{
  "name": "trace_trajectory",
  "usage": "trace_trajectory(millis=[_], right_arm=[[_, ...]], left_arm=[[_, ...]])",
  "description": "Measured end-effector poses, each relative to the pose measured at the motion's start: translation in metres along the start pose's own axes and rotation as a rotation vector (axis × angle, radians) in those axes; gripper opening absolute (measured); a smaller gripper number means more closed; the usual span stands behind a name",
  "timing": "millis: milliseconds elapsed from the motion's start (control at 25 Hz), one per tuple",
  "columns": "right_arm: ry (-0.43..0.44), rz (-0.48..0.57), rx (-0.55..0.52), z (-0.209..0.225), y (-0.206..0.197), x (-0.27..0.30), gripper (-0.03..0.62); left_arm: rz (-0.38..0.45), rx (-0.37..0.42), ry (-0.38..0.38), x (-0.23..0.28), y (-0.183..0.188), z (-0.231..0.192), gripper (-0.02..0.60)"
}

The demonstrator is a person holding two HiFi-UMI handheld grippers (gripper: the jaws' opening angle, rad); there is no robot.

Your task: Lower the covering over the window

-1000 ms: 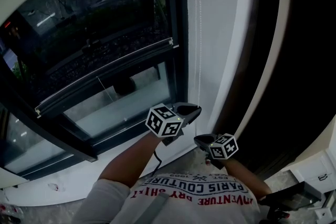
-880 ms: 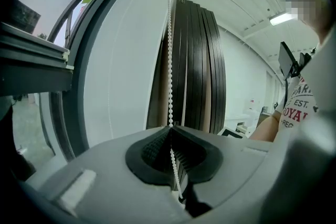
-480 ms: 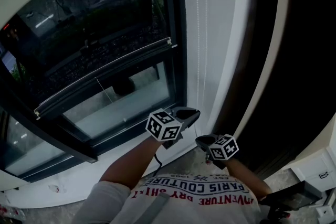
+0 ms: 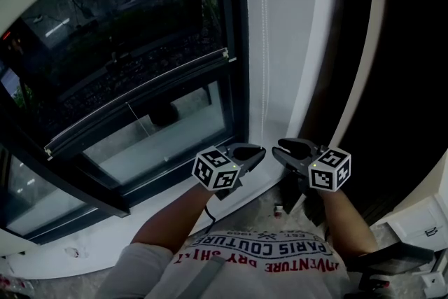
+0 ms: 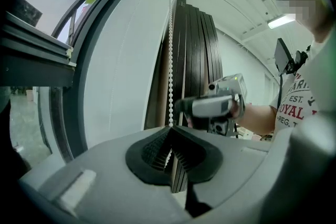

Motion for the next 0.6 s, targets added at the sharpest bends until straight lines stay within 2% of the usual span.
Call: trace_trajectory(millis=[120, 240, 320, 440, 520, 600], right_arm=[[0.033, 0.09, -0.106, -0.015, 0.059, -0.004, 0.118], [0.06, 0.132, -0.16, -0.029, 0.095, 0.001, 0.118], [0.072, 0.139, -0.167, -0.033, 0.106, 0.01, 0.118], [0.102, 0.155, -0.122, -0.037, 0.113, 0.021, 0.113], [0.099, 0.171, -0.117, -0.039, 0.119, 0.024, 0.052], [0.091, 0.179, -0.134, -0.04, 0.123, 0.025, 0.032]], left_arm=[[0.003, 0.004, -0.005, -0.002, 0.0, 0.003, 0.008], [0.005, 0.006, -0.007, -0.003, 0.0, 0.006, 0.008], [0.007, 0.006, -0.011, -0.004, -0.001, 0.008, 0.008], [0.007, 0.008, -0.02, -0.004, -0.002, 0.012, 0.008], [0.005, 0.011, -0.022, -0.005, -0.003, 0.014, 0.008], [0.004, 0.015, -0.021, -0.007, -0.002, 0.013, 0.008]])
Point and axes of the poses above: the fingertips, and each gripper's own axes: x forward along the fingers, z to its right, y out of its top, the point moved 5 cm from there along -x, backward along the fingers, and after that the axes turned 4 degrees about -y, right-handed, at the moved point
